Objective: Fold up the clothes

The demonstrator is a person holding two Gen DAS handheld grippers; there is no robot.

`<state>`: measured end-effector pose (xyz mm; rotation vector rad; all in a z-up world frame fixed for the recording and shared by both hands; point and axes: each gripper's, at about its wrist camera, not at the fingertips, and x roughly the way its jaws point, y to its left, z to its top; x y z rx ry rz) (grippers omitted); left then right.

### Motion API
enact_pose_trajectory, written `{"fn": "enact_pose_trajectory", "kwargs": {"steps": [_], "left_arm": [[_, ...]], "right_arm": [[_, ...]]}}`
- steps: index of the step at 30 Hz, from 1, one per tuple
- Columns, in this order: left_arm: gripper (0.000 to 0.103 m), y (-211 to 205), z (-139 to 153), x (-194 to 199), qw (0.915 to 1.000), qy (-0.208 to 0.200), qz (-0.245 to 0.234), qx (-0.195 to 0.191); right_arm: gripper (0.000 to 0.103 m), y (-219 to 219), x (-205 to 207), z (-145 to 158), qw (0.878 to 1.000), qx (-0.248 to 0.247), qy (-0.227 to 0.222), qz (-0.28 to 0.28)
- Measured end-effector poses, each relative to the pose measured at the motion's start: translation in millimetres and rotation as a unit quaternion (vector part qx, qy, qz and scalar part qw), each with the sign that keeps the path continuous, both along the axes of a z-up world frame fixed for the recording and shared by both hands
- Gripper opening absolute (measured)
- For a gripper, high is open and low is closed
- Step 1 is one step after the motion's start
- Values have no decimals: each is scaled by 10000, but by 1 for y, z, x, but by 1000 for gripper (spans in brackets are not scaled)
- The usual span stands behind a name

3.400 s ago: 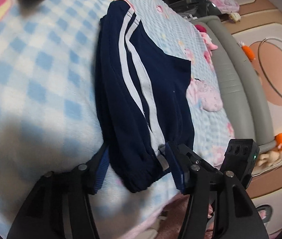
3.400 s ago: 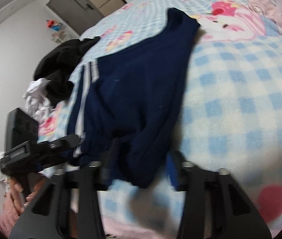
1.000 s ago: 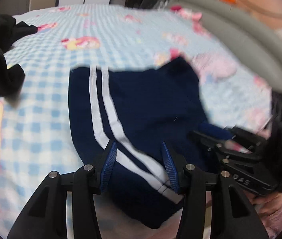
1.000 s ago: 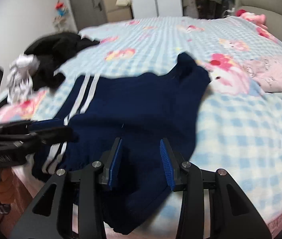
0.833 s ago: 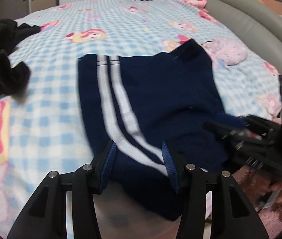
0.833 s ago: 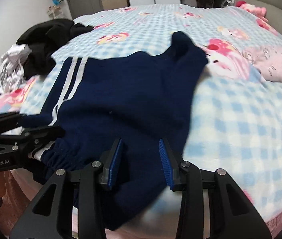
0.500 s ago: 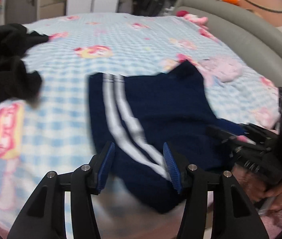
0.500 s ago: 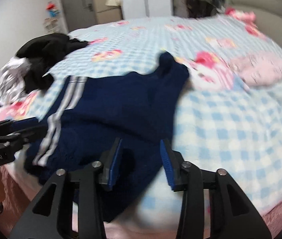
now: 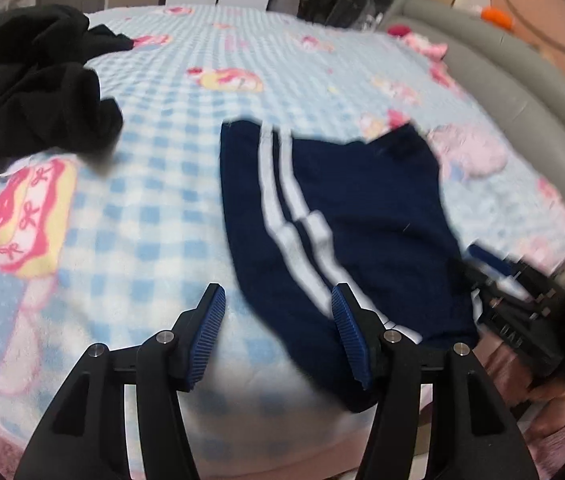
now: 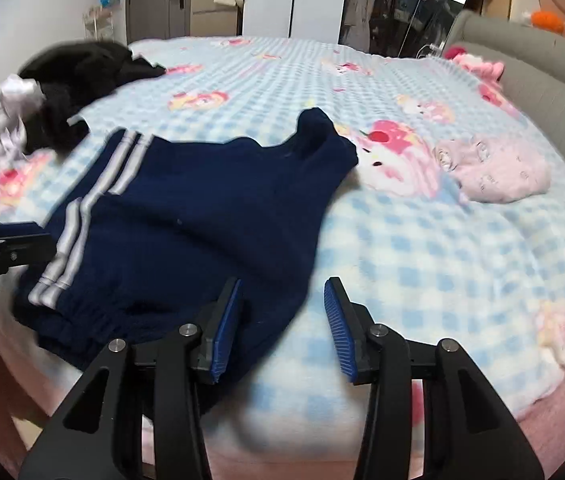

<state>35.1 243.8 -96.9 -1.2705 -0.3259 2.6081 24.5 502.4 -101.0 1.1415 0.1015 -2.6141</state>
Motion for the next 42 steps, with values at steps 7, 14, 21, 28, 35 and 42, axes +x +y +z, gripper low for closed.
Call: {"fn": "enact_pose_trajectory", "kwargs": {"steps": [7,14,21,28,35,42], "left_arm": [[59,33,-15,-7,9978,-229,-435,-455],[58,0,4,9,9985,166,233,-466],[59,5,-9,-10,9999,-153,44,14],[60,12,-10,-13,9994,-238,21,-253],[60,2,0,-44,9998,-134,68,-138],[60,2,6,-90,9997,-188,-91,-157]], "right_arm": [[46,-13,1,-11,9992,15,-233,329],[47,-11,5,-4,9963,808,268,136],[50,6,-9,-11,9976,-515,-396,219],[43,1,-14,-13,9980,182,-598,90],[49,38,-24,22,9986,-342,-195,-351],[54,29,-102,44,9994,4,127,-322]]}}
